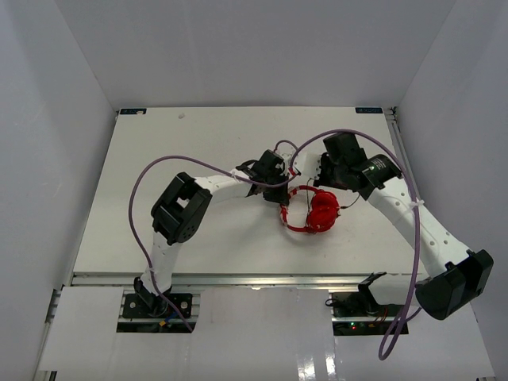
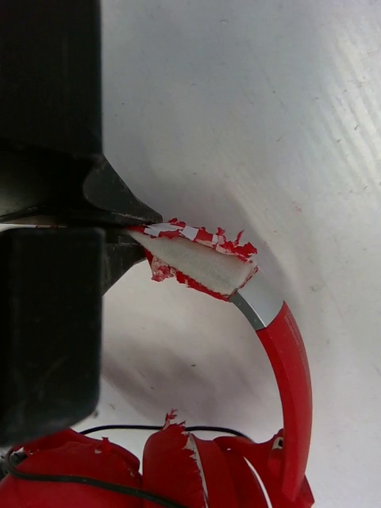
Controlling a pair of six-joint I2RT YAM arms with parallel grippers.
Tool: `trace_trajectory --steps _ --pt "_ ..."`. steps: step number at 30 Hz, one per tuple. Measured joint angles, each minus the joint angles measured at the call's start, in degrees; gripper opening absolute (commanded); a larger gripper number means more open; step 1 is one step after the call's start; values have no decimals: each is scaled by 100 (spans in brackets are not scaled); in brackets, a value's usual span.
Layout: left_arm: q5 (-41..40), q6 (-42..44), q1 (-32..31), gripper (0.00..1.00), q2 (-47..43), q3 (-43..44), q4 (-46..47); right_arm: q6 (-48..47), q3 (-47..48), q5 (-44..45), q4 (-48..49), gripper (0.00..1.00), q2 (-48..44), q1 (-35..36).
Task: Wrap the headphones
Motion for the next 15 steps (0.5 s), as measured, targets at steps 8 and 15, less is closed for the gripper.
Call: trace_trajectory --steps 8,15 --pt "216 331 -157 0 -287 -185 299 -96 116 -362 257 8 0 -477" --pt "420 463 -397 0 -827 -437 486 -126 86 -1006 429 8 97 -1348"
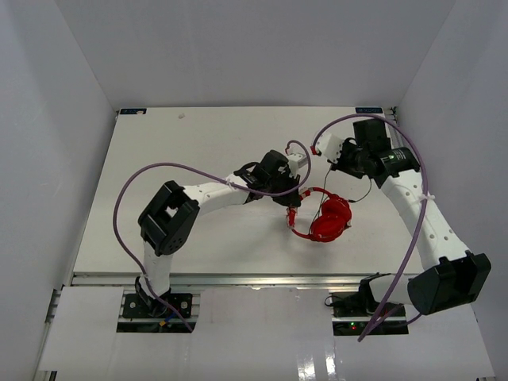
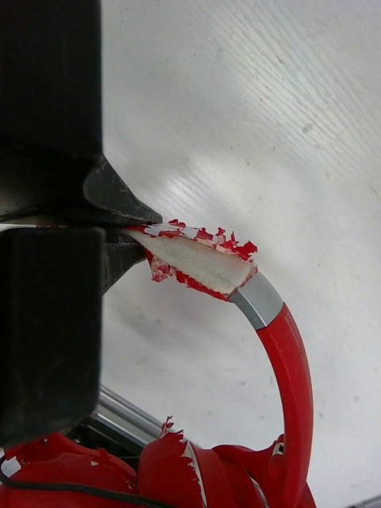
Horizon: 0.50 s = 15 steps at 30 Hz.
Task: Wrap the headphones
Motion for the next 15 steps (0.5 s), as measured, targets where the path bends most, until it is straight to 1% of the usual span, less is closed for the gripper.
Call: trace_trajectory --steps 9,15 --pt "204 86 -87 0 -215 0 169 227 -101 -791 77 8 553 -519" --pt "172 99 -99 0 -419 -85 153 373 -266 -1625 121 8 644 -1014"
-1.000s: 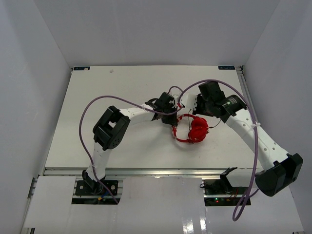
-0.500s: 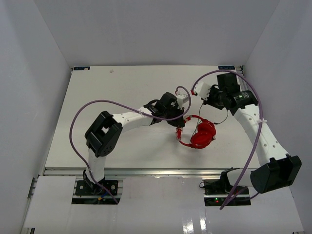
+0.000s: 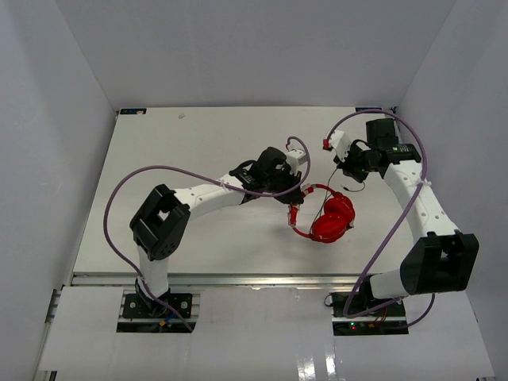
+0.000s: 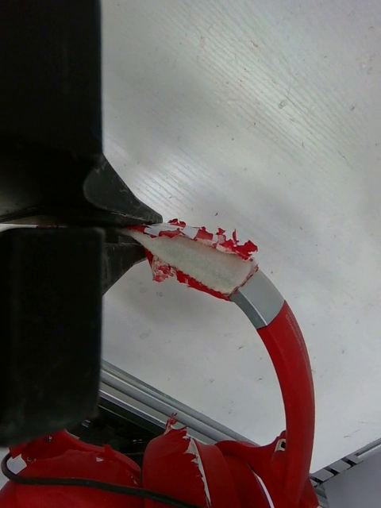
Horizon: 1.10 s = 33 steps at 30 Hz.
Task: Wrap the headphones
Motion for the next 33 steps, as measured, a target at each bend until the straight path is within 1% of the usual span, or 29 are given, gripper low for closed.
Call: trace_trajectory --steps 7,13,17,22,27,33 --pt "-369 -2 -25 0 -727 -23 -43 187 -364 -1173 2 10 68 -214" --pt "-1053 12 -40 0 -1261 67 -292 471 -368 -2613 27 11 439 -342" --pt "-1522 71 -40 0 -1312 365 -599 632 -353 -3624 26 11 773 -488" --pt "-2066 103 -40 0 -1357 521 -758 726 -300 -4611 34 11 996 -631" --pt "-2354 85 -40 0 -1397 596 -907 749 -300 -5351 35 11 1156 -652" --pt "-2521 -111 -40 0 -1414 707 -840 760 -302 -5924 -44 15 1413 -650"
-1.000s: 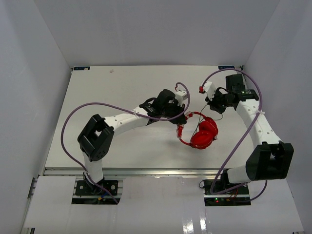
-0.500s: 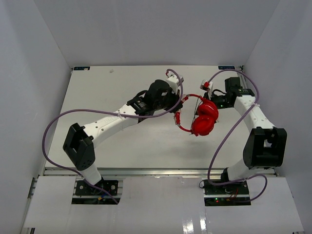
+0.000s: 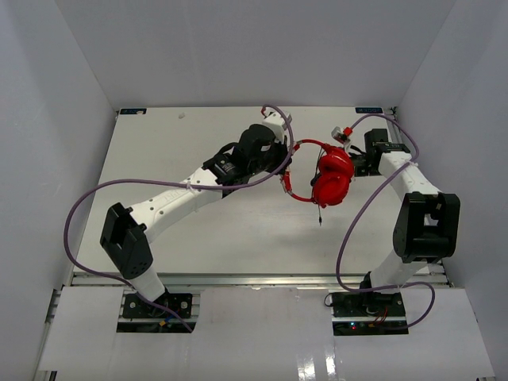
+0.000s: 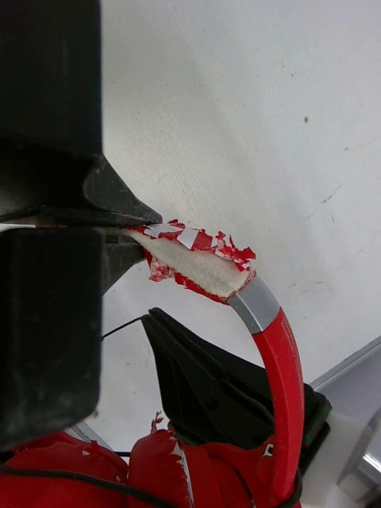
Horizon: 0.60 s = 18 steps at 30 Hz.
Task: Wrap the headphones
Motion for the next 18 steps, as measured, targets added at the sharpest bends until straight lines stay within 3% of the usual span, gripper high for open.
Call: trace_trajectory --steps 18 --pt "-768 -347 -4 0 -135 232 235 -273 -49 -407 -392 20 140 38"
